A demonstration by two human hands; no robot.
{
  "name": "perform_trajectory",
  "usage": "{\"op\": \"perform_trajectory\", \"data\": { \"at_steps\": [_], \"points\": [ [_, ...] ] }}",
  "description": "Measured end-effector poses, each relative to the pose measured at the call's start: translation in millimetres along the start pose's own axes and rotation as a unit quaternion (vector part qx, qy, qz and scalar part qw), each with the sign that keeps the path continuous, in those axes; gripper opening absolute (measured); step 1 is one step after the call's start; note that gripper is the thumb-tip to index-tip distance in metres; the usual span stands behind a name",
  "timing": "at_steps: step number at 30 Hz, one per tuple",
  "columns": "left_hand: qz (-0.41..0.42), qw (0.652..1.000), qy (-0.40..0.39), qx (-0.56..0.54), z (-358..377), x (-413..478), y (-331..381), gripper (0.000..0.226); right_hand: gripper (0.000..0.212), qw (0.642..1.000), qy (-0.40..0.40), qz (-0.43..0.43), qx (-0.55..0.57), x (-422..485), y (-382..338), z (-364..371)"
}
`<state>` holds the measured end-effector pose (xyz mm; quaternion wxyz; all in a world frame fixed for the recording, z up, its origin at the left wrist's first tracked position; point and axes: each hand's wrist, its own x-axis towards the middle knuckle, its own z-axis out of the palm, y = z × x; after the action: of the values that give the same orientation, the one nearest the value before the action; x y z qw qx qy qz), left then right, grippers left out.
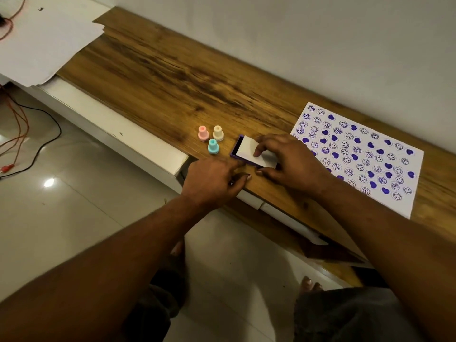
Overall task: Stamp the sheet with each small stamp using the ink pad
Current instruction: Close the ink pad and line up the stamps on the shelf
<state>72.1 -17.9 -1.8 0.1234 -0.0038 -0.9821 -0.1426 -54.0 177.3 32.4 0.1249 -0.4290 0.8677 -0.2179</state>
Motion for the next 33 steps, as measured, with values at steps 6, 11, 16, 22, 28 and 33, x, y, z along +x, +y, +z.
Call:
{"op": "perform_trajectory", "data": {
  "at_steps": [6,11,16,22,28,33],
  "points": [
    [-0.009,1.0,-0.011,0.0,-2,0,1,0.055,0.049,1.0,0.008,0.002,-0.012,4,-3,3],
    [-0.006,1.0,-0.013,-0.011,-3,0,1,0.05,0.05,0.999,0.019,-0.002,-0.028,7,-8,7],
    [-0.003,1.0,-0.011,-0.015,-3,0,1,0.048,0.051,0.999,0.022,0.001,-0.034,10,-9,10],
    [0.0,1.0,-0.002,-0.015,-5,0,0,0.042,0.055,0.999,0.016,0.004,-0.041,12,-9,8],
    [-0.004,1.0,-0.006,-0.026,-5,1,-2,0.042,0.053,0.998,0.021,0.004,-0.052,12,-9,10],
    [-0.002,1.0,-0.001,-0.029,-5,2,-1,0.042,0.051,0.999,0.023,0.004,-0.048,11,-7,10]
  ]
}}
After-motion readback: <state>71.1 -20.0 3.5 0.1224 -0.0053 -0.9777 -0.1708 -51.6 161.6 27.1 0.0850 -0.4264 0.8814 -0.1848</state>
